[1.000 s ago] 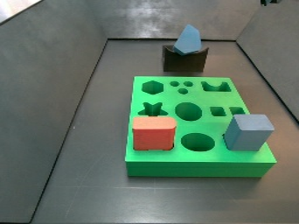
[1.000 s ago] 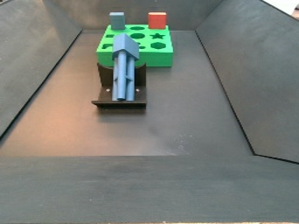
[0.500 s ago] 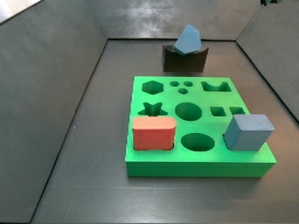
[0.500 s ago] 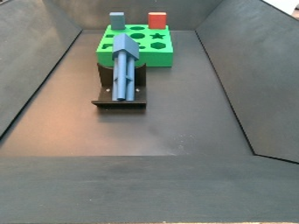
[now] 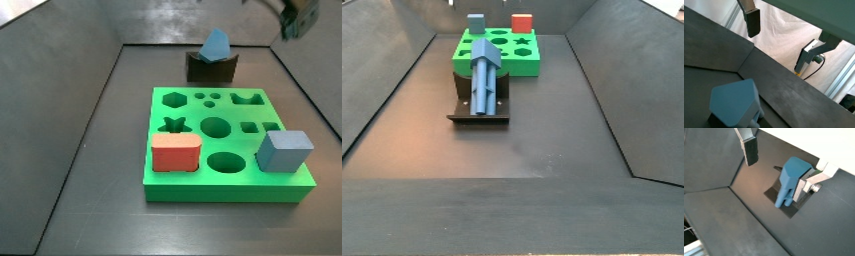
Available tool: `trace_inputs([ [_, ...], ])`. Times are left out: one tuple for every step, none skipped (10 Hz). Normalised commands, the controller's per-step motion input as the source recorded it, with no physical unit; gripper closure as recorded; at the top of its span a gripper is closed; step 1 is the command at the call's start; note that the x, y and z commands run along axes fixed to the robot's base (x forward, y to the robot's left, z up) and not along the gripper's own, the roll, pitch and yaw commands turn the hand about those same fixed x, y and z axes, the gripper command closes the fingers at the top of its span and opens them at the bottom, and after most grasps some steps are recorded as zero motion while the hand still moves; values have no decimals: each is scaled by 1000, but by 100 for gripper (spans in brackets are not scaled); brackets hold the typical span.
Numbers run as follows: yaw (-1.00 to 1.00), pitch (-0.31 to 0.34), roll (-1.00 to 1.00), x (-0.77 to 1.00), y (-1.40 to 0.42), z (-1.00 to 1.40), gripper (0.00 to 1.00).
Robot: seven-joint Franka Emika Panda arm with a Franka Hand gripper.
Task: Pick up the 3 prong object. Move up. Place the 3 prong object on the fixture. Regrasp the 3 prong object. Move to above the board. Insert the 3 prong object.
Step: Regrasp the 3 prong object.
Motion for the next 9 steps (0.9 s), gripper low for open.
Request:
trace_inputs([
  [166, 27, 82, 110, 21, -1000, 0],
  [160, 11, 81, 118, 16, -1000, 0],
  [134, -26, 86, 129, 7, -1000, 0],
  [121, -39, 86, 137, 2, -1000, 0],
  [94, -53, 83, 150, -7, -1000, 0],
  [68, -53, 82, 150, -14, -916, 0],
  [50, -46, 87, 130, -16, -755, 0],
  [33, -39, 87, 114, -18, -600, 0],
  [25, -30, 82, 105, -21, -447, 0],
])
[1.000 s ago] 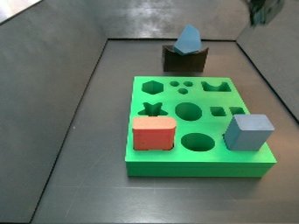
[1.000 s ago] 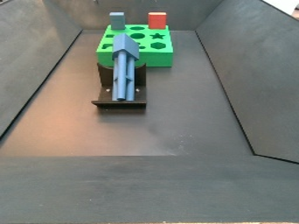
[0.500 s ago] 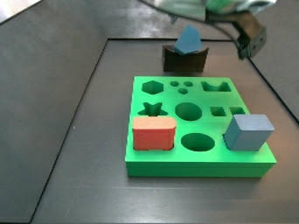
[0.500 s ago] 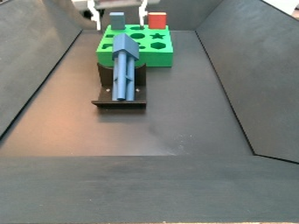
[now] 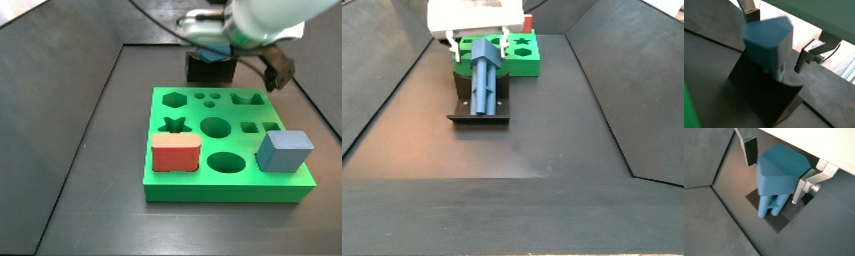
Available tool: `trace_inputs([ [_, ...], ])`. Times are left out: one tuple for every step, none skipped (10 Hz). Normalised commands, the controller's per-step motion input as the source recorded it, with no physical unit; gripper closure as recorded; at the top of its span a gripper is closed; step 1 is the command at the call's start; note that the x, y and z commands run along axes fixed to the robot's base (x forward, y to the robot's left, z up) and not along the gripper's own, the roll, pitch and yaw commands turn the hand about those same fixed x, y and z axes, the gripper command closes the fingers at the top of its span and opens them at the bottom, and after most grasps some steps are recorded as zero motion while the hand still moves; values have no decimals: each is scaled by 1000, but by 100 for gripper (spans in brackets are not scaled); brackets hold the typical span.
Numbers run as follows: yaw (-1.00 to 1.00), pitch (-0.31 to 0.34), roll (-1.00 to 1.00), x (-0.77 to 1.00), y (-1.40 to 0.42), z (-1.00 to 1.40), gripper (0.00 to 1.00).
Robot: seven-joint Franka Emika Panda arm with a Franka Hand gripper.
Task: Pick up the 3 prong object. Move up. Place the 3 prong object on the fixture. Regrasp the 3 prong object. Move to above the board. Insert the 3 prong object.
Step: Regrasp the 3 prong object, then move to above the board.
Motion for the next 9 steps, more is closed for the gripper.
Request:
trace_inputs([
  [20, -19, 76, 96, -22, -250, 0],
  [0, 0, 0, 0, 0, 0, 100],
  [145, -258, -95, 23, -129, 1000, 100],
  [142, -257, -93, 23, -130, 1000, 100],
  [73, -233, -73, 13, -117, 1000, 100],
  [10, -218, -55, 6, -110, 1000, 100],
  [-48, -184, -36, -4, -105, 1000, 100],
  [-82, -149, -27, -10, -98, 1000, 100],
  [-104, -121, -28, -15, -93, 1000, 100],
])
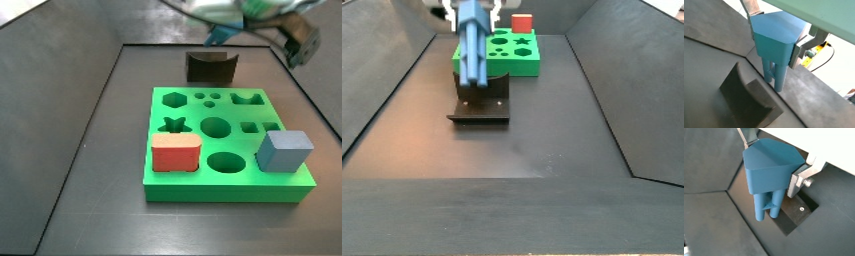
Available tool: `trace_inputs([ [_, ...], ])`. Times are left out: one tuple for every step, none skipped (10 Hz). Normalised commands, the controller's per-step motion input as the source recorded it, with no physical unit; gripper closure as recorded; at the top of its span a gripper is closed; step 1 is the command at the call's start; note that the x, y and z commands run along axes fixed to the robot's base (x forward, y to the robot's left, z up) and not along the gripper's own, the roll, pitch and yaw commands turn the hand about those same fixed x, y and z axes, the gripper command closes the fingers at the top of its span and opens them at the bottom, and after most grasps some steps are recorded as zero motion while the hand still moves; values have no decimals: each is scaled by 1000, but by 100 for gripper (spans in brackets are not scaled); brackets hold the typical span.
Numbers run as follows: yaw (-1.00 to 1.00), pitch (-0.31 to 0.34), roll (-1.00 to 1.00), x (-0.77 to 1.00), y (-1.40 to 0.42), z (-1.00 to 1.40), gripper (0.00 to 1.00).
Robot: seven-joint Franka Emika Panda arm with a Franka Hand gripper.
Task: Pick up the 3 prong object. Move up. Place the 3 prong object on the fixture. Regrasp the 3 prong object. Move to above the board. Insert the 3 prong object.
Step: Move to above the board.
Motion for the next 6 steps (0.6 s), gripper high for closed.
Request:
trace_inputs([
  [-137, -46, -39, -19, -82, 1000, 100],
  [-144, -15, -43, -24, -76, 1000, 100],
  [-128, 52, -51, -34, -64, 1000, 100],
  [-113, 75, -53, -37, -57, 1000, 100],
  [-66, 111, -55, -44, -47, 1000, 100],
  [-45, 120, -55, -47, -44, 1000, 100],
])
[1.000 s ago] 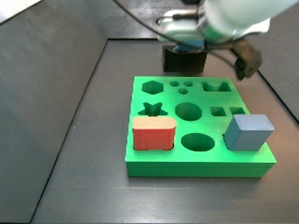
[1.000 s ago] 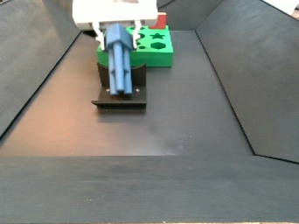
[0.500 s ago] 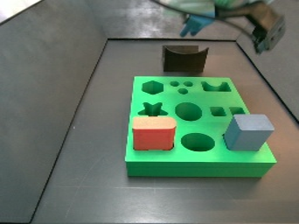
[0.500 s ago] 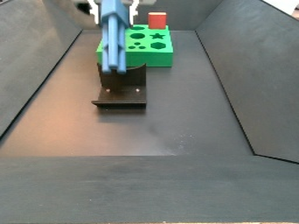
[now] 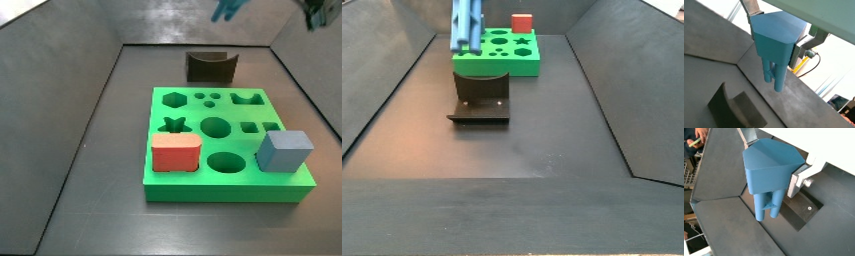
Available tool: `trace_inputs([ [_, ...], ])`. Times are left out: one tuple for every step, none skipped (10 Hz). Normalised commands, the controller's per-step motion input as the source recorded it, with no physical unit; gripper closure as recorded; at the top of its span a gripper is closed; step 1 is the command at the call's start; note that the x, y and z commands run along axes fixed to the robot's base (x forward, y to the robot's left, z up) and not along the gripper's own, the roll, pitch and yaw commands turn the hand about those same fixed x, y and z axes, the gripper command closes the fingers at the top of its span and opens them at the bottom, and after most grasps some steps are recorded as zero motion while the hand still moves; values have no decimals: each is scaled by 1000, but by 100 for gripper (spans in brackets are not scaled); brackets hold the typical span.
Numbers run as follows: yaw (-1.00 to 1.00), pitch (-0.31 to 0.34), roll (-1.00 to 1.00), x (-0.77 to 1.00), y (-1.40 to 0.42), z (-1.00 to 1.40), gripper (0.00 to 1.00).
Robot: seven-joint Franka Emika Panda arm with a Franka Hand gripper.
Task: Pick up the 3 prong object. Move up. Place the 3 prong object on the fixture. Regrasp the 3 prong object. Move to above the board. Insert the 3 prong object.
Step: Move to above the board.
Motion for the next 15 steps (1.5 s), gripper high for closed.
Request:
trace_inputs([
  [-2, 127, -48, -47, -34, 1000, 100],
  [22, 131, -43, -46, -31, 1000, 100],
  [48, 133, -37, -33, -27, 900, 100],
  [65, 129, -37, -13, -20, 738, 100],
  [82, 127, -33, 0, -16, 525, 100],
  [89, 125, -31, 3, -17, 421, 100],
  [99, 117, -33, 13, -18, 213, 100],
  [-128, 35, -1000, -823, -1000, 248, 100],
  [-125, 21, -1000, -834, -1000, 258, 100],
  [-121, 8, -1000, -877, -1000, 274, 100],
  [-116, -9, -1000, -979, -1000, 255, 100],
  [-116, -20, -1000, -1000, -953, 260, 100],
  [-116, -27, -1000, -983, -849, 245, 100],
  [-116, -35, -1000, -726, -549, 174, 100],
  [-113, -45, -1000, -490, -292, 109, 100],
])
